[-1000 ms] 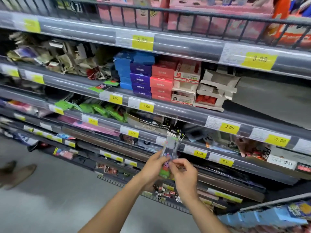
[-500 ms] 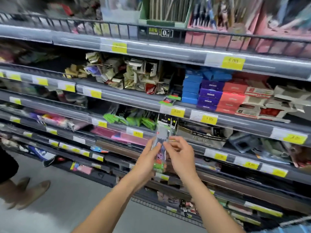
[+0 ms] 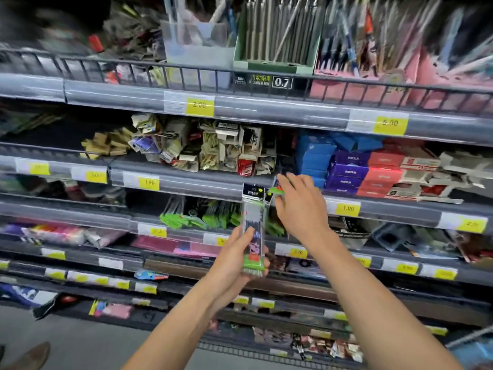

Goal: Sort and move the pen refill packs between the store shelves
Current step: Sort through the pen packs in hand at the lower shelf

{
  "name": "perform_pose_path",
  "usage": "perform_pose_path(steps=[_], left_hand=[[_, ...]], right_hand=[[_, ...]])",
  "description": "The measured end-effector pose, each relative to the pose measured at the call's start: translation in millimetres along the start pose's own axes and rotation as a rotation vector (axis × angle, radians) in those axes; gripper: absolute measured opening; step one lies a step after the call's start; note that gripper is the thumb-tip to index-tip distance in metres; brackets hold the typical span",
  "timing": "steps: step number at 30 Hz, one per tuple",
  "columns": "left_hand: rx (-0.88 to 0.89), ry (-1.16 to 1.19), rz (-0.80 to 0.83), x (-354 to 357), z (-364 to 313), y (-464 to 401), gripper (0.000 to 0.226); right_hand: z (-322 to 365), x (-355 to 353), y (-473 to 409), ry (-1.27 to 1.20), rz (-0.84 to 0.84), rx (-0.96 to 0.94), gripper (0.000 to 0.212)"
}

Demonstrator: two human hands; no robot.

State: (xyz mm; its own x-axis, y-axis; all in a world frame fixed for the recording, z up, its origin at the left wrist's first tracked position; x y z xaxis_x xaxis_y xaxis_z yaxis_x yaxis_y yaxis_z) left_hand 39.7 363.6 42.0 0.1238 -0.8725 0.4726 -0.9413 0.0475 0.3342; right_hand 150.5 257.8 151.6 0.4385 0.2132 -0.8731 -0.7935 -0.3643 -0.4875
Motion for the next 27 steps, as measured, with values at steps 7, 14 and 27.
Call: perform_pose_path(steps=[7, 14, 27], left_hand=[[-0.093, 0.003, 0.070, -8.6, -8.6, 0.9, 0.018], [-0.166, 0.094, 0.175, -8.3, -14.5, 13.5, 0.055], [-0.167, 0.172, 0.083, -70.9, 3.7, 27.5, 0.025]], right_hand=[[24.3, -70.7, 39.2, -0.122, -0.452, -0.036, 0.034], [119.8, -91.5, 135.5, -0.227, -0.522, -0.081, 0.021], [164.1, -11.6, 155.8, -0.350, 0.069, -0.164, 0.052]])
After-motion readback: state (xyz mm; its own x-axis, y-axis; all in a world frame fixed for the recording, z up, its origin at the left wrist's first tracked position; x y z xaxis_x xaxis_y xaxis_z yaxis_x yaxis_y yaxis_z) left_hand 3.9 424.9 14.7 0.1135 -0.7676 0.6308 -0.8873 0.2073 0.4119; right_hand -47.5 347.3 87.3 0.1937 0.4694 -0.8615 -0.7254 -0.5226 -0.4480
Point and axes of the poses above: each hand's wrist, its own y-axis away from the middle knuckle, its own x-axis out of the palm, z = x × y, the point moved 10 cm from there along -y, towards the middle knuckle, and after that the axes turned 2 degrees about -x, right-handed, at the moved point
